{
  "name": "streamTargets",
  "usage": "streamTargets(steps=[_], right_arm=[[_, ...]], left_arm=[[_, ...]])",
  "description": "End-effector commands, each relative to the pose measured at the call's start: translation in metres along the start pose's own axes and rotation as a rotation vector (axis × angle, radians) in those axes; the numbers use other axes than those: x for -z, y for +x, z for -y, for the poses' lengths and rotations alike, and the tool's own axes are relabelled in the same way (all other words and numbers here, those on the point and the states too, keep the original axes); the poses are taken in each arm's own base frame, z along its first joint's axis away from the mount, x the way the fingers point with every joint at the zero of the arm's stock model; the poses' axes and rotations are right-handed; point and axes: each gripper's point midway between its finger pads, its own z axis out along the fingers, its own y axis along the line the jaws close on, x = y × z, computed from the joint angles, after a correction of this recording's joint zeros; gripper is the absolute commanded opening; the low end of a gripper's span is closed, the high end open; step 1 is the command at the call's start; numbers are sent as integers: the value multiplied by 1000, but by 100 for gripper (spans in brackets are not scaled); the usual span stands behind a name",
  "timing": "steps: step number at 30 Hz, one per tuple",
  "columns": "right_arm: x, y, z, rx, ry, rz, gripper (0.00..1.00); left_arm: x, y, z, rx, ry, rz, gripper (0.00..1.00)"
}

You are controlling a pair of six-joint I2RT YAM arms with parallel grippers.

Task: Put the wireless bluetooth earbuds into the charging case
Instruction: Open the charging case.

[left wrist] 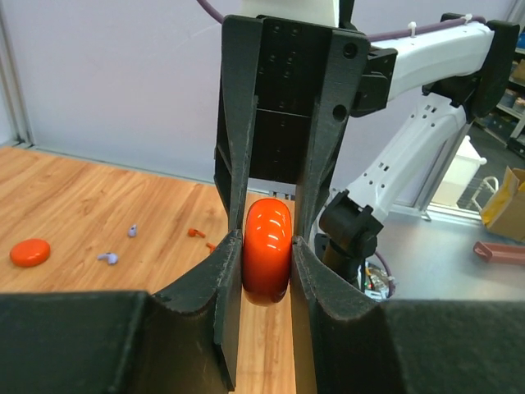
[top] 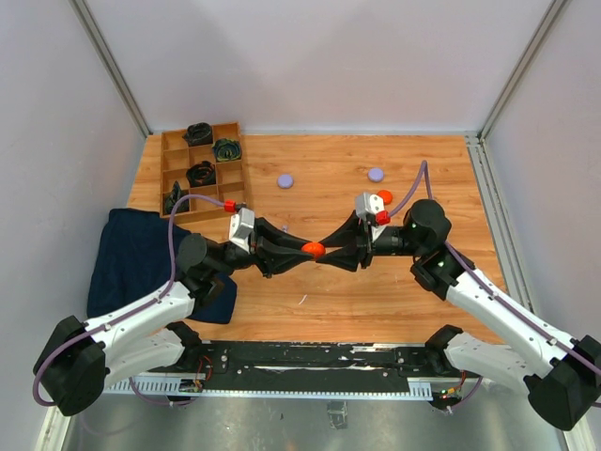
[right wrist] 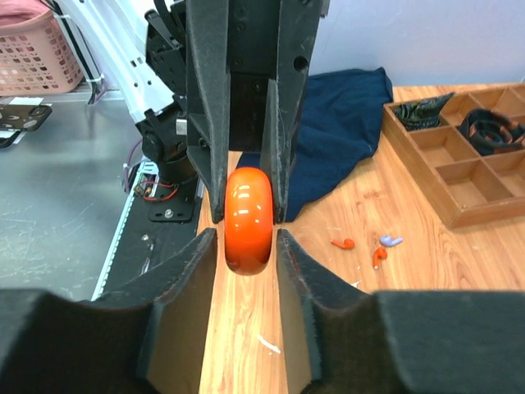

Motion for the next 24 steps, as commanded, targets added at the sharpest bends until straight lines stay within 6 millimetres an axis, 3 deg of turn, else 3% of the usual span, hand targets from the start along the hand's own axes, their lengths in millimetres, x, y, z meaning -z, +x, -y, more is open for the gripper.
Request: streamTargets(steps=[1,10,24], right_arm=[[-4,-12,1,24,-1,62,39],[-5,-5,8,-5,41,105,41],[-10,-12,9,-8,25,170,38]], left_arm=[[-3,-16,3,-17,-2,60,15],[1,-29,3,-33,-28,135,13],[-4,-23,2,1,-5,123,13]])
